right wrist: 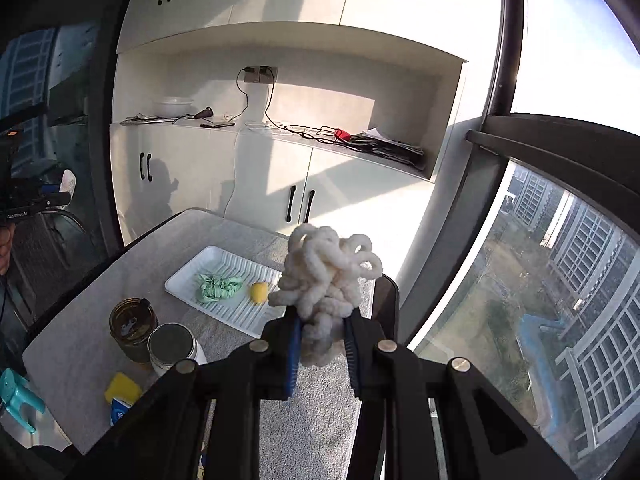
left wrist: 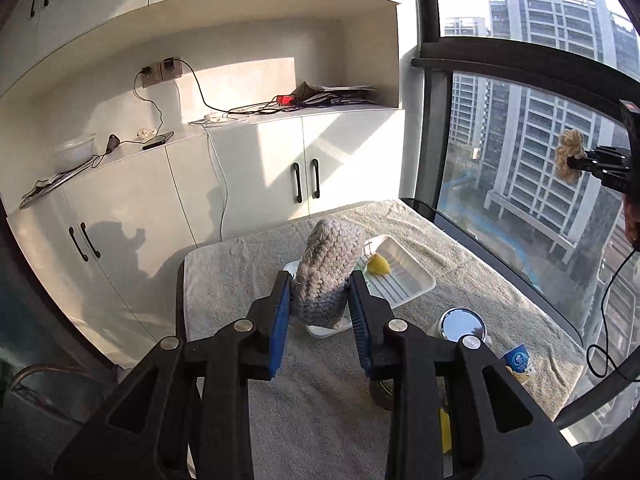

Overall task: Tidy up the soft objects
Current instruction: 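Carry the grey knitted pad and cream loofah over the white tray, then open both tools to release the pad and loofah into the tray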

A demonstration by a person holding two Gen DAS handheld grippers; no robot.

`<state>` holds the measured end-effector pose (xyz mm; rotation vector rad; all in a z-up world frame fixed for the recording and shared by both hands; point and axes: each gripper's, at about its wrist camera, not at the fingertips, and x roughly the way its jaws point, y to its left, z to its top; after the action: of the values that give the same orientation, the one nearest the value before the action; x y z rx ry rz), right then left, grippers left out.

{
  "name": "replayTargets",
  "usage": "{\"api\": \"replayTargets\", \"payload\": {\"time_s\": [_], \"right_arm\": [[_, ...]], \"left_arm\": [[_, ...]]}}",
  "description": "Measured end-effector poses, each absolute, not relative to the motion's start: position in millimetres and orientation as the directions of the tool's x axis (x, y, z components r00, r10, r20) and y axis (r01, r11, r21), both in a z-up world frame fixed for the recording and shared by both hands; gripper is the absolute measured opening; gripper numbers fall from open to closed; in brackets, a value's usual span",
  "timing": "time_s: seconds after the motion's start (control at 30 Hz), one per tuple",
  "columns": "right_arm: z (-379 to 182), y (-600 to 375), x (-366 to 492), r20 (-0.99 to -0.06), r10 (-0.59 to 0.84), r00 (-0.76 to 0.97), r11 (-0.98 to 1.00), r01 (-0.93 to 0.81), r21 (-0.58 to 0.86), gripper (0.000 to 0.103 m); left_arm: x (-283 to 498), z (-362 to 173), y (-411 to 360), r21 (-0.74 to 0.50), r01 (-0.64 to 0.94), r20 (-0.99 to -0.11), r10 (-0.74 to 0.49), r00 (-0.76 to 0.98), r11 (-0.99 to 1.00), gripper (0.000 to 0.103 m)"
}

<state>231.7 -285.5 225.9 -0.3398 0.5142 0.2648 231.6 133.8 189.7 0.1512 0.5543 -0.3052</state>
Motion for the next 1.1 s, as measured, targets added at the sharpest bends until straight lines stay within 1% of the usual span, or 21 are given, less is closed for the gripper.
{"api": "replayTargets", "payload": {"time_s": [0.1, 0.17, 0.23, 0.33, 0.4, 0.5, 0.7, 0.8, 0.97, 1.1], "right_arm": [[238.9, -278.4, 275.2, -0.537, 0.156, 0.829, 0.899, -0.344, -0.271, 0.021], [234.9, -268.0, 307.4, -0.558, 0.140, 0.818, 0.885, -0.356, -0.299, 0.021], [221.5, -256.9, 342.0, -0.602, 0.152, 0.784, 0.872, -0.392, -0.291, 0.021], [183.4, -236.2, 387.3, -0.671, 0.160, 0.724, 0.844, -0.453, -0.287, 0.021], [153.7, -221.8, 410.3, -0.715, 0.176, 0.677, 0.822, -0.501, -0.273, 0.021], [97.3, -195.2, 441.8, -0.787, 0.175, 0.591, 0.796, -0.555, -0.240, 0.021], [2.8, -151.3, 463.2, -0.876, 0.156, 0.456, 0.732, -0.649, -0.207, 0.021], [-26.9, -138.6, 463.9, -0.901, 0.146, 0.409, 0.711, -0.677, -0.192, 0.021], [-53.3, -130.4, 467.7, -0.922, 0.119, 0.367, 0.703, -0.688, -0.183, 0.021], [-63.8, -126.8, 469.3, -0.928, 0.103, 0.359, 0.705, -0.684, -0.187, 0.025]], "left_arm": [[274.9, 186.6, 126.1, 0.105, 0.319, -0.571, -0.206, 0.795, 0.942, 0.027], [303.6, 178.2, 120.5, 0.103, 0.326, -0.601, -0.203, 0.773, 0.940, 0.027], [332.0, 162.5, 113.2, 0.094, 0.333, -0.638, -0.200, 0.744, 0.938, 0.027], [372.5, 130.0, 100.8, 0.077, 0.347, -0.700, -0.197, 0.686, 0.935, 0.027], [394.5, 103.9, 94.1, 0.015, 0.365, -0.740, -0.235, 0.630, 0.931, 0.027], [420.9, 65.6, 82.8, -0.021, 0.365, -0.783, -0.242, 0.573, 0.931, 0.027], [451.1, 1.9, 82.0, -0.038, 0.320, -0.842, -0.202, 0.500, 0.947, 0.027], [464.2, -17.7, 85.3, -0.086, 0.296, -0.848, -0.226, 0.479, 0.951, 0.027], [477.6, -42.5, 83.0, -0.100, 0.278, -0.866, -0.221, 0.448, 0.955, 0.028], [482.8, -56.9, 86.3, -0.125, 0.255, -0.874, -0.228, 0.429, 0.959, 0.029]]}}
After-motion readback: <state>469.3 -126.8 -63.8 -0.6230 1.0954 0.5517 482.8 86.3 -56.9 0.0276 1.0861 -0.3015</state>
